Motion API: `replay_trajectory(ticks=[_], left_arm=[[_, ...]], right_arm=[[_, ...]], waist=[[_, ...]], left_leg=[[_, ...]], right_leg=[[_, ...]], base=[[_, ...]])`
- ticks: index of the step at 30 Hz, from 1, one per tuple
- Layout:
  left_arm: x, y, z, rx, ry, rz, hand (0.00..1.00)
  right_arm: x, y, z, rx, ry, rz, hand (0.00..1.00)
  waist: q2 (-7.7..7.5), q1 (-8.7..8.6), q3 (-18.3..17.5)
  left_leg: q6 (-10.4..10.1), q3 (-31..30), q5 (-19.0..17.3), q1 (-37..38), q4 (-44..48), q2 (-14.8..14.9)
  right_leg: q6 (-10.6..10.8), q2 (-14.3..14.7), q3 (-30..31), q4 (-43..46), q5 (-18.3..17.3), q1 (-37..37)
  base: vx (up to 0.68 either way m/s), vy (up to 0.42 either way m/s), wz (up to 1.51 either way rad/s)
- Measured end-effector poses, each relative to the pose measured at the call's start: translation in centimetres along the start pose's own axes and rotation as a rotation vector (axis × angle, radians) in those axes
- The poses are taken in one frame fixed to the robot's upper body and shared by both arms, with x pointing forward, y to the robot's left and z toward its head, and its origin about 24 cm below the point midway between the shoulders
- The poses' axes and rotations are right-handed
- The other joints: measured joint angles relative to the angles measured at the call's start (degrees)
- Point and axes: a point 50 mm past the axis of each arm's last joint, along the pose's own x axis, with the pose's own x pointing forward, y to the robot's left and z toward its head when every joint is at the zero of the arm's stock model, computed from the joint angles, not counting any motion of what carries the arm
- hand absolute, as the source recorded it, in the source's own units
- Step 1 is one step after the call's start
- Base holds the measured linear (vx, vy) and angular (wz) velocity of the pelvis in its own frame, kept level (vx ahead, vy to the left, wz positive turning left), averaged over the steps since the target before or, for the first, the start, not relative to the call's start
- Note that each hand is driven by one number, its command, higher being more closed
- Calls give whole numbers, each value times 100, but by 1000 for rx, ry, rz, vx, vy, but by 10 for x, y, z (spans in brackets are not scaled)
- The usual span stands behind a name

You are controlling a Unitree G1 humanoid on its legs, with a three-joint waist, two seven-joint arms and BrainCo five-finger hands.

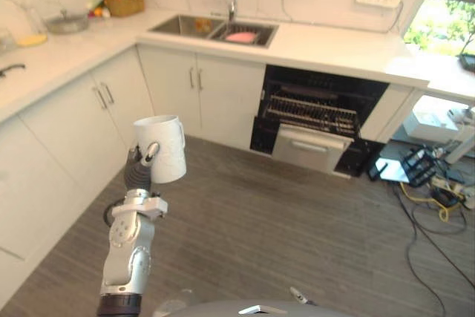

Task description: Walk over to the sink, pick up the cup, carry it to the dishwasher, place the cup inside the dishwasher, then close the dishwasher door

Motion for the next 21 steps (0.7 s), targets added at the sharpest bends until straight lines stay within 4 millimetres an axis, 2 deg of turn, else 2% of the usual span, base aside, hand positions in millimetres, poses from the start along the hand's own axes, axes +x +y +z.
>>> replay_trajectory(ticks=[1,2,4,5,6,7,8,9,10,11,12,13,14,15,16,18,19,21], left_arm=[[0,-3,-1,0,3,-13,100],[0,-7,-2,4,7,-31,100],[1,-14,-5,12,24,-55,100],[2,-18,-6,16,36,-68,100],[4,-24,-6,14,37,-90,100],[5,-27,-6,12,35,-98,100],[6,-29,-6,9,35,-101,100],[5,-30,-7,8,34,-103,100],[5,-31,-11,-14,50,-82,100],[4,-37,-13,-38,53,-86,100],[4,-43,-14,-51,52,-102,100],[4,-46,-14,-54,56,-112,100],[3,-50,-16,-58,63,-129,100],[3,-53,-16,-62,63,-133,100],[3,-55,-13,-73,50,-122,100],[4,-56,-10,-79,38,-120,100],[4,-54,-9,-75,35,-118,100],[4,-49,-9,-54,39,-122,100]], right_arm=[[0,2,4,-6,-25,10,0],[-1,1,5,-4,-39,11,0],[-2,2,7,15,-51,19,0],[-2,-1,4,26,-40,11,0],[-3,-4,-1,31,-24,2,0],[-5,-6,-5,34,-9,-5,0],[-8,-12,-17,36,23,-23,0],[-12,-20,-30,38,61,-43,0],[-13,-27,-26,61,50,-63,0],[-12,-33,-18,55,31,-83,0],[-11,-32,-16,69,27,-92,0],[-11,-31,-16,70,30,-93,0],[-11,-31,-16,70,35,-100,0],[-11,-32,-16,68,34,-104,0],[-11,-32,-14,66,24,-106,0],[-11,-34,-12,63,12,-112,0],[-11,-35,-12,73,7,-117,0],[-10,-32,-9,91,3,-109,0]], waist=[[61,-31,-25],[91,-137,-29],[134,-278,-32],[146,-346,-19],[149,-369,-21],[142,-369,-23],[78,-395,-39],[-97,-448,-141],[159,-470,-129],[395,-505,-103],[472,-506,-93],[464,-506,-90],[441,-496,-89],[428,-448,-89],[438,-387,-47],[498,-318,-55],[519,-282,-70],[501,-214,-68]], left_leg=[[-19,-73,0,247,-253,7],[-66,-169,0,517,-502,57],[-192,-329,-63,766,-615,230],[-311,-458,-186,916,-625,389],[-463,-550,-320,1080,-634,521],[-539,-622,-371,1192,-643,551],[-693,-719,-519,1401,-638,569],[-870,-826,-711,1594,-633,513],[-919,-835,-825,1681,-607,717],[-980,-772,-844,1662,-462,939],[-1061,-737,-695,1624,-278,1037],[-1069,-730,-581,1593,-128,1071],[-1037,-683,-318,1450,413,1174],[-1035,-595,-5,1180,1267,1346],[-1021,-630,401,716,2485,1638],[-990,-668,466,134,3752,1934],[-900,-606,336,-483,4664,2179],[-767,-433,82,-860,4346,2167]], right_leg=[[-332,32,-178,-35,-207,-415],[-410,106,-364,-501,-436,-893],[-365,392,-563,-2072,-622,-1289],[-293,660,-579,-3406,-516,-1328],[-220,930,-487,-4588,-192,-1300],[-229,1003,-445,-4961,-7,-1282],[-284,1046,-329,-5267,442,-1199],[-522,1013,-112,-5347,1076,-1104],[-531,1131,-245,-5036,838,-1108],[-543,1252,-301,-4791,438,-1112],[-588,1246,-411,-4562,94,-1117],[-606,1243,-437,-4509,-32,-1058],[-646,1264,-525,-4560,-201,-810],[-689,1347,-551,-4695,-330,-511],[-728,1502,-549,-4904,-427,-192],[-824,1657,-557,-5066,-544,97],[-869,1782,-583,-5316,-625,496],[-883,1805,-526,-5673,-621,915]], base=[[359,25,32],[460,-16,49],[441,-77,57],[524,-138,59],[550,-157,60],[607,-192,64],[810,-299,75],[810,-292,67],[644,-237,58],[503,-210,38],[474,-233,40],[557,-312,36],[442,-276,24],[510,-315,10],[397,-240,-9],[275,-146,-13],[241,-116,-9],[352,-100,-31]])
